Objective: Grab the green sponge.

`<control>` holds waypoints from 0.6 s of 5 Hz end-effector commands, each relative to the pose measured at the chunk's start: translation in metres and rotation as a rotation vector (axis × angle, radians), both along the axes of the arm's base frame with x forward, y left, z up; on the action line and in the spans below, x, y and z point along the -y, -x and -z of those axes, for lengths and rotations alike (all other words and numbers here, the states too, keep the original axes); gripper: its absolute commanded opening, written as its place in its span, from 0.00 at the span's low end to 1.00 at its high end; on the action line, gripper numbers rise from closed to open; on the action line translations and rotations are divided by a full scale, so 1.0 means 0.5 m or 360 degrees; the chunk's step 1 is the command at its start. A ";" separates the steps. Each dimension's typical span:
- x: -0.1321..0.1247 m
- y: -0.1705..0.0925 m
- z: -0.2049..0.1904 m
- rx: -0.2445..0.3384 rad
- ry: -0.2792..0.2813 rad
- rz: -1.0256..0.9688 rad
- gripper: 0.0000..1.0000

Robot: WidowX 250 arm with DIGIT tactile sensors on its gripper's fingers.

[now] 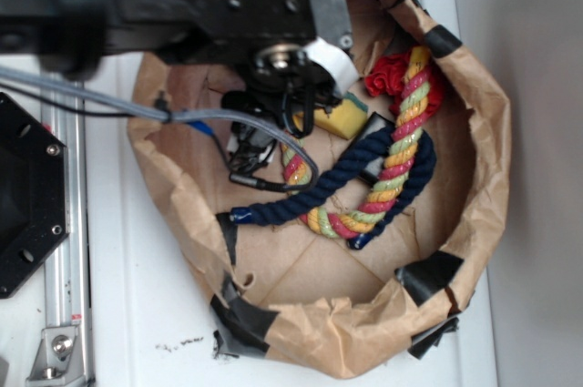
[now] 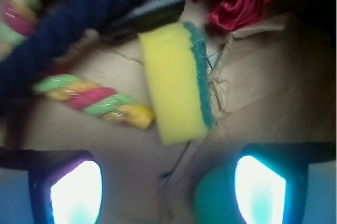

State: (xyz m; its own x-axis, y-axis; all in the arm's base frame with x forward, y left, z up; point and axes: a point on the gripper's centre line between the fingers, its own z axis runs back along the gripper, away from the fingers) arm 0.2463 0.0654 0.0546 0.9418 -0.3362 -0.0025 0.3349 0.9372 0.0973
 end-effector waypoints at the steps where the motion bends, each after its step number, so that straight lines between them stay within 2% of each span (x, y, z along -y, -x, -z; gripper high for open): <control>1: 0.013 -0.034 0.012 0.0056 0.0049 0.0084 1.00; 2: 0.044 -0.043 -0.004 0.0108 0.0021 0.0151 1.00; 3: 0.054 -0.069 0.006 0.0107 0.0015 0.0174 1.00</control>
